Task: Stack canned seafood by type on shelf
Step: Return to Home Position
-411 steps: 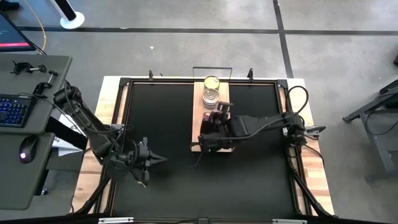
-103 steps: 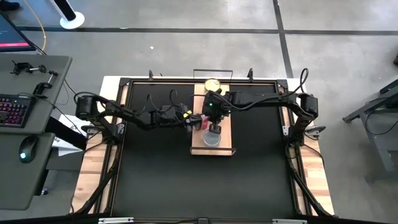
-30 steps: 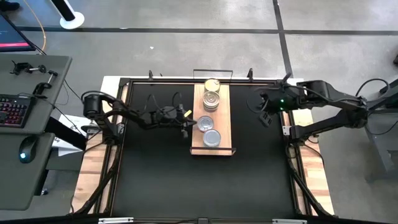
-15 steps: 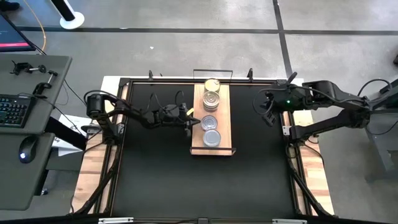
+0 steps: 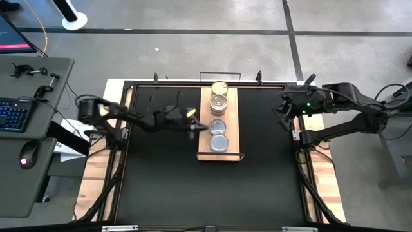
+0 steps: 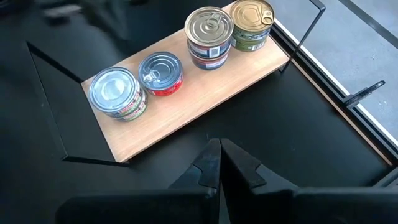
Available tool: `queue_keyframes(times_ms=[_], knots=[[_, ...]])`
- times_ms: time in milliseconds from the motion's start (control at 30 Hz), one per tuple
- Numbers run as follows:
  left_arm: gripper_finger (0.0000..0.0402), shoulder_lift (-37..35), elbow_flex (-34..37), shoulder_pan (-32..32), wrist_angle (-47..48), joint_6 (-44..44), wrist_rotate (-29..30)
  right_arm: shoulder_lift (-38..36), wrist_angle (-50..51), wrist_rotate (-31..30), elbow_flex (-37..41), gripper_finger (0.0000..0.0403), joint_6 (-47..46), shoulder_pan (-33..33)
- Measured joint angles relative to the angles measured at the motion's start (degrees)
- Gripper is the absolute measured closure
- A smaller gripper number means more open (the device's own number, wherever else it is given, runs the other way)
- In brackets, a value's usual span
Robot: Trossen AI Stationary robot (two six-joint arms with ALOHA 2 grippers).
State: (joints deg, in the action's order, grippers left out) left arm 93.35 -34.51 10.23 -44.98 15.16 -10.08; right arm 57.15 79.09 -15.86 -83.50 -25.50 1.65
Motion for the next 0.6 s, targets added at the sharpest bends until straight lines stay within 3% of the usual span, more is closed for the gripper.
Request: queue_keyframes(times_ms=[133,267,333,500,600], knots=[[0.0401,-9.1,7.6,-8.2,-4.5,1.9,5.0,-0.1,0.0,-0.1,0.0,0.0403,-0.4,-0.3],[0.0402,-15.7,18.4,-16.3,-18.1,2.3,16.5,-0.1,-0.1,-0.1,0.0,0.0403,-1.1,-0.3],[0.0401,-17.3,23.6,-17.0,-25.8,2.2,20.0,-0.1,-0.5,-0.1,0.0,0.0403,-2.3,-0.3],[0.0401,-19.2,33.9,-11.5,-36.0,5.1,16.9,0.1,-1.2,3.0,0.0,0.0403,-6.1,-0.3],[0.0401,-20.5,33.7,-8.8,-33.7,6.3,10.6,0.2,-1.2,4.3,0.0,0.0403,-8.3,-0.3]])
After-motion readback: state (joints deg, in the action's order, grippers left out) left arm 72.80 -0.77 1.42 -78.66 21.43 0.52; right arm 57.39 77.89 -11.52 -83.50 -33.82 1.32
